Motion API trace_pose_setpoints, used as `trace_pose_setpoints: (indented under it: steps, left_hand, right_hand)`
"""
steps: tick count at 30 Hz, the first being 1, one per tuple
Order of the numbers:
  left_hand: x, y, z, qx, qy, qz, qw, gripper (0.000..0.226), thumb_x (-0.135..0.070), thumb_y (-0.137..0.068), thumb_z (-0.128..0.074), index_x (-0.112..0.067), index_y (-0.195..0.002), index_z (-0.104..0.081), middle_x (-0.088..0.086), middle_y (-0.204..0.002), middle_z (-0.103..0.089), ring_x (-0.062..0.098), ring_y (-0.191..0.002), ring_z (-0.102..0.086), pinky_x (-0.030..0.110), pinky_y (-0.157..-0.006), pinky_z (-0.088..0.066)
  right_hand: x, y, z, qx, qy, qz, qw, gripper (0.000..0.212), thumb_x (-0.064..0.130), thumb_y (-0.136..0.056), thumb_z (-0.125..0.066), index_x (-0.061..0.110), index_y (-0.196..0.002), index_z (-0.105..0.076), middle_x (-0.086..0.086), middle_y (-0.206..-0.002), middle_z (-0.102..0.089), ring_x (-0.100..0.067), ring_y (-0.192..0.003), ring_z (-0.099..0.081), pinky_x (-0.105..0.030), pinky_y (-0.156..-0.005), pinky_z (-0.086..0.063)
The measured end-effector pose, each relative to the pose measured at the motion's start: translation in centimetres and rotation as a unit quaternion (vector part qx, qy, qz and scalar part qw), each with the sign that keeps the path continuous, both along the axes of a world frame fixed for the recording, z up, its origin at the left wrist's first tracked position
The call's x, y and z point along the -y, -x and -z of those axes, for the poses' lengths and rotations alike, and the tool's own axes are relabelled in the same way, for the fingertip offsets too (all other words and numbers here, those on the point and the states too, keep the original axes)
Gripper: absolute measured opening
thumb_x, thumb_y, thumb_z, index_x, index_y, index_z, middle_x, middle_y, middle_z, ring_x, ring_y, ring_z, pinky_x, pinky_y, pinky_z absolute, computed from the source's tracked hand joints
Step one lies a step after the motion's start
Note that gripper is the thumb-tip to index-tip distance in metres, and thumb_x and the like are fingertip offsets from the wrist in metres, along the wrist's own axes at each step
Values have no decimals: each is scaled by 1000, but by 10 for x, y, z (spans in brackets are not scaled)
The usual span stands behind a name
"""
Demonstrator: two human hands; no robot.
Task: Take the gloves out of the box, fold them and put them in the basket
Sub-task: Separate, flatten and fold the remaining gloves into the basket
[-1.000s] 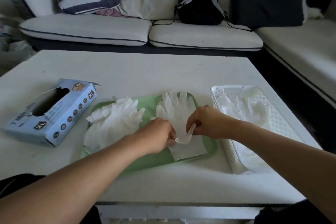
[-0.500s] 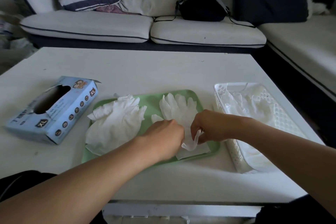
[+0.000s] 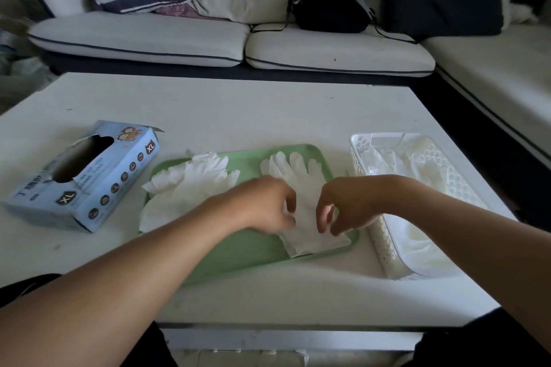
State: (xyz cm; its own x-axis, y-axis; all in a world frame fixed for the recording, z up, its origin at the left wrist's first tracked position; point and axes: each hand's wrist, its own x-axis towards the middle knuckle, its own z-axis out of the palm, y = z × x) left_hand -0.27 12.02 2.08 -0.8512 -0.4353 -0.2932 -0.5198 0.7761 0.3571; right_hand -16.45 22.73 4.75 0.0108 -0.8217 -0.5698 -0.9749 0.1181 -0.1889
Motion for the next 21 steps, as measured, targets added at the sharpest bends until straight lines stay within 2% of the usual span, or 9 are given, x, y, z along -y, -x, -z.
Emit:
trace_pose_setpoints:
  steps: [3,6,10,12,16,18,21]
  left_hand:
    - [26,8,4,-58,18,-69,996,47,-39,-91,-66,-33,-136,-57,2,-137,-55,25,-128,-49,39,-104,-45]
    - [41,14,16,-24,-27,-126,991,68,-37,-93,-60,-28,-155,-35,4,-158,-39,32,-144,-34,45,-113,-37]
    - [42,18,26,-32,-63,-152,986,66,-29,-95,-60,-17,-155,-36,8,-155,-42,30,-143,-38,41,-112,-40]
    - [42,18,28,-31,-67,-151,986,63,-28,-95,-60,-17,-154,-39,9,-152,-45,29,-139,-43,40,-110,-43]
    - [49,19,36,-36,-98,-144,984,63,-26,-94,-61,-29,-153,-40,5,-154,-45,26,-132,-51,39,-108,-45]
    - [51,20,39,-40,-92,-128,987,62,-24,-94,-62,-33,-152,-43,4,-157,-42,26,-133,-50,38,-109,-44]
    - [53,19,43,-29,-67,-115,991,58,-22,-96,-60,-29,-151,-45,1,-161,-36,25,-140,-44,35,-114,-38]
  right_hand:
    - [9,7,1,0,97,39,995,21,22,-92,-67,23,-111,-75,10,-111,-71,-8,-105,-64,-29,-96,-49]
    - [19,13,11,-26,166,98,981,42,27,-93,-65,21,-134,-58,-1,-124,-63,-19,-119,-55,-28,-96,-43]
    - [29,12,25,-19,154,104,982,58,24,-94,-63,17,-148,-42,-7,-139,-56,-23,-131,-46,-27,-100,-37]
    - [33,9,28,-16,150,103,983,58,25,-94,-65,17,-147,-43,-7,-138,-55,-23,-131,-46,-28,-100,-38]
    - [36,7,30,-12,158,90,983,54,27,-93,-66,17,-143,-48,-6,-134,-56,-22,-128,-46,-29,-98,-39]
    - [36,6,29,-9,164,87,983,53,27,-93,-66,17,-142,-49,-6,-133,-56,-22,-126,-48,-29,-96,-40]
    - [34,5,30,-9,165,85,982,53,29,-93,-67,18,-141,-49,-6,-133,-57,-21,-126,-47,-29,-97,-40]
